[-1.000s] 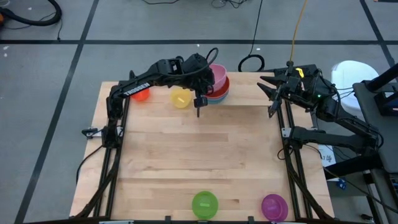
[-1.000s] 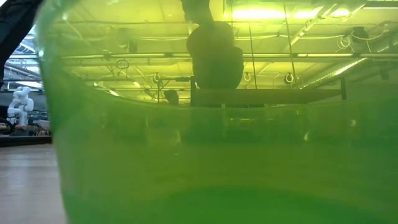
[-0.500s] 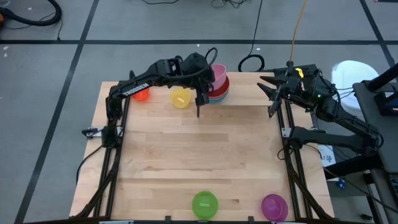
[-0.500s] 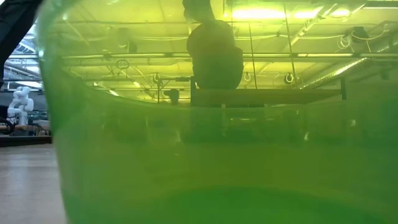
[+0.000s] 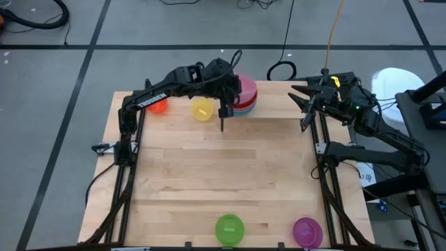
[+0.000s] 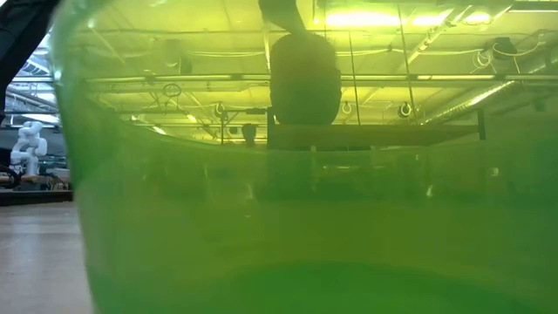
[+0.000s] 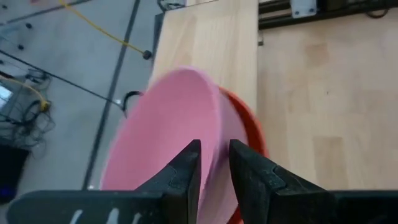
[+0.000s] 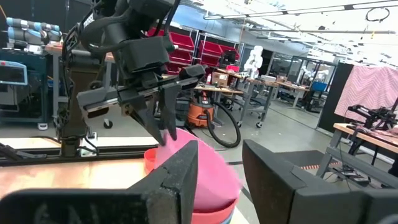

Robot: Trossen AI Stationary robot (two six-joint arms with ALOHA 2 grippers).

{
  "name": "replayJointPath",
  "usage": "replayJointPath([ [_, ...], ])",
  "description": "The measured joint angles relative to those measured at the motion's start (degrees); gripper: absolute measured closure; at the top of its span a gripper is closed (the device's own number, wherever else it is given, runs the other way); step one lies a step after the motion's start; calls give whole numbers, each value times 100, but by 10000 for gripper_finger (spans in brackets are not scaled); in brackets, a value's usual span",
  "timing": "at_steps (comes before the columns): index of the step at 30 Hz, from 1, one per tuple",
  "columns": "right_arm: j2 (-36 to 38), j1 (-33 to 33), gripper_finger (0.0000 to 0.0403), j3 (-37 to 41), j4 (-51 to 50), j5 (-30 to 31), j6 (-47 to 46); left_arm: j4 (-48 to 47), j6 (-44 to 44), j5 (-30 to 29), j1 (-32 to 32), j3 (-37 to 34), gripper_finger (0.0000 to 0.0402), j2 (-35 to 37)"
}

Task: Place and stack bowls onto a shelf
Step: Stack the pink bowl on top of the orange bowl on the shelf

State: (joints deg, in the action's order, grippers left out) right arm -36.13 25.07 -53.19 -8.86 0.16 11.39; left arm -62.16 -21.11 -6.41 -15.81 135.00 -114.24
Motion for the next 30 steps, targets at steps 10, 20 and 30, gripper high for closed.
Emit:
replayJointPath([
  [10, -2, 0, 284, -2, 1, -23, -15, 323, 200, 82, -24, 0, 314, 2],
  [20, -816, 1, 284, -2, 710, -832, -551, 530, 469, -21, -162, -2, 314, 739],
  [30, -2246, 1, 284, -2, 2203, -1483, -573, 226, 1123, -29, -346, 0, 314, 1384],
])
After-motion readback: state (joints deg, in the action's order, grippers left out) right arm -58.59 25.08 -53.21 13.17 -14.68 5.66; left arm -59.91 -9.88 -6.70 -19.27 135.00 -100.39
